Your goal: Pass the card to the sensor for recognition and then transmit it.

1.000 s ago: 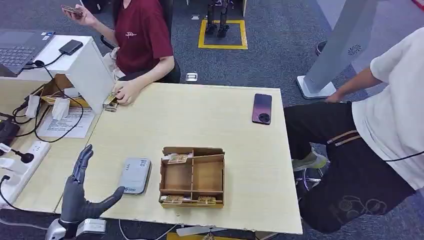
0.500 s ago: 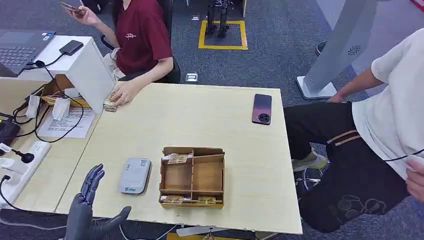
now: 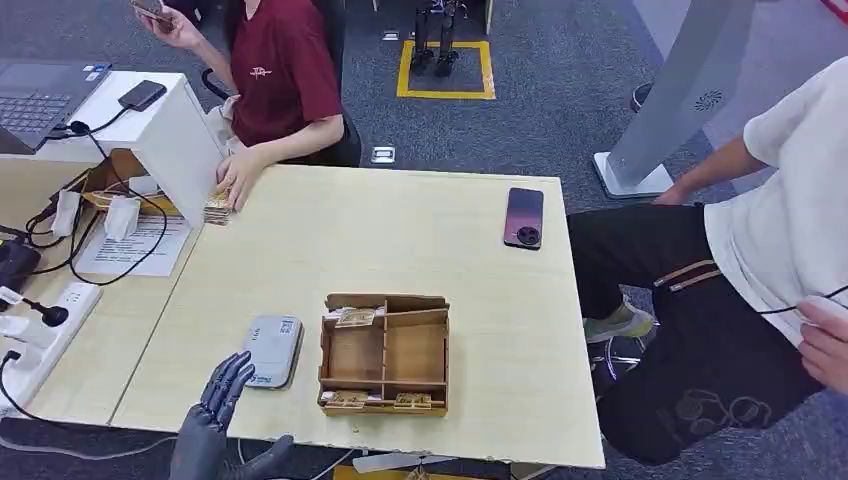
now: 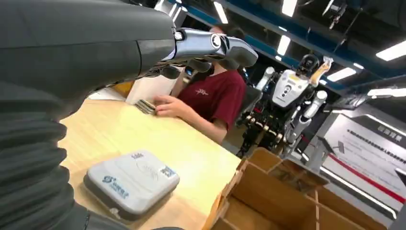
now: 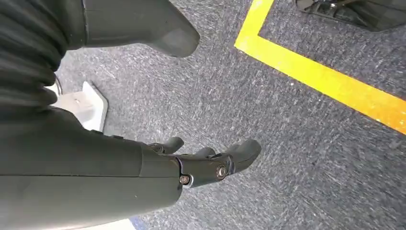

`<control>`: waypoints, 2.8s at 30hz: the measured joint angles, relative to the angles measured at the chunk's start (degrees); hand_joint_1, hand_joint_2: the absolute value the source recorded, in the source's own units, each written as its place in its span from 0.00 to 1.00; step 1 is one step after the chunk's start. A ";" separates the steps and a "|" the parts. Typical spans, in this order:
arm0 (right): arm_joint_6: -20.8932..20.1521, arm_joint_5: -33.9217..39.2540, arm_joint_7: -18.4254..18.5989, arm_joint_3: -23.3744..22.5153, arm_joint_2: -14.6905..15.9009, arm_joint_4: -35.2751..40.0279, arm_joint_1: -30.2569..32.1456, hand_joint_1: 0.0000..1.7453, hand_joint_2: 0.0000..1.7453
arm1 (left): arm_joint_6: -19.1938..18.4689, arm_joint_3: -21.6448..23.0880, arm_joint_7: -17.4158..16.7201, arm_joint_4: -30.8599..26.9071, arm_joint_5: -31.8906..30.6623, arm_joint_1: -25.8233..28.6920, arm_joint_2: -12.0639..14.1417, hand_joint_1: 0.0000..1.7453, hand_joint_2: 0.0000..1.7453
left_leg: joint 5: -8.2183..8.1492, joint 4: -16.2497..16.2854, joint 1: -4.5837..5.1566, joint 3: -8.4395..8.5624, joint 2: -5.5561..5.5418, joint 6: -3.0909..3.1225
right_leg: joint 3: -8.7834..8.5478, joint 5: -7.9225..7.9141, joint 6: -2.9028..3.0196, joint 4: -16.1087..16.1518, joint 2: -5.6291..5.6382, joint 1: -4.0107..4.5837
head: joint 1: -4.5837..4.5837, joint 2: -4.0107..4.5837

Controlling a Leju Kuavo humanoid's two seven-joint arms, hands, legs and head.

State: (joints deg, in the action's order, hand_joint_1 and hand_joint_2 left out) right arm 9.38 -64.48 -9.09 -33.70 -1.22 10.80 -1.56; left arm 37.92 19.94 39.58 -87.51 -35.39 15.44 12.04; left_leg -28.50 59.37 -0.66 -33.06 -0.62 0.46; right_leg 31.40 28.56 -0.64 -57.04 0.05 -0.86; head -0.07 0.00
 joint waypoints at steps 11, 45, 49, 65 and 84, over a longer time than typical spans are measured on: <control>0.00 -0.66 -0.13 -0.31 0.00 0.09 -0.05 0.00 1.00 | 0.46 3.41 -0.33 2.45 -0.70 -0.92 0.44 0.00 1.00 | 0.00 0.00 0.00 0.01 -0.02 0.00 | -0.02 0.00 0.00 0.00 -0.02 0.00 | 0.00 0.00; -0.85 -4.50 -0.70 -0.31 -0.02 0.15 -0.75 0.00 1.00 | 1.62 9.66 -4.81 11.65 -16.53 -7.17 3.28 0.00 1.00 | 0.02 0.00 0.00 0.03 -0.04 0.00 | -0.06 0.00 0.00 -0.01 -0.06 0.00 | 0.00 -0.02; -0.85 -5.14 -0.72 -0.31 -0.11 0.15 -0.79 0.00 1.00 | 1.62 9.81 -3.56 12.09 -19.43 -7.59 3.17 0.00 1.00 | 0.01 0.00 0.00 0.03 -0.04 0.00 | -0.06 0.00 0.00 -0.01 -0.06 0.00 | 0.00 -0.02; -0.94 -6.32 -0.72 -0.31 -0.33 0.15 -1.05 0.00 1.00 | 1.62 9.81 -2.73 13.00 -20.39 -8.89 2.05 0.00 1.00 | 0.02 0.00 -0.01 0.04 -0.04 0.00 | -0.06 0.00 0.00 -0.01 -0.07 0.01 | 0.00 0.00; -0.98 -7.52 -0.52 -0.31 -0.72 0.15 -1.40 0.00 0.00 | 1.53 10.05 0.53 17.92 -11.62 -13.43 -0.34 0.00 1.00 | 0.03 0.00 0.00 0.06 -0.05 0.01 | -0.09 -0.01 0.00 -0.01 -0.08 0.00 | 0.00 0.00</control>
State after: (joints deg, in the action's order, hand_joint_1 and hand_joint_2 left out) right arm 8.39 -72.00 -9.62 -34.01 -1.95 10.95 -2.96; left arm 39.45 29.99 40.11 -69.59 -47.01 2.01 11.70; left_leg -28.47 59.38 -0.66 -33.00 -0.67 0.47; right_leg 31.31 28.55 -0.64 -57.05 -0.04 -0.86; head -0.07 0.00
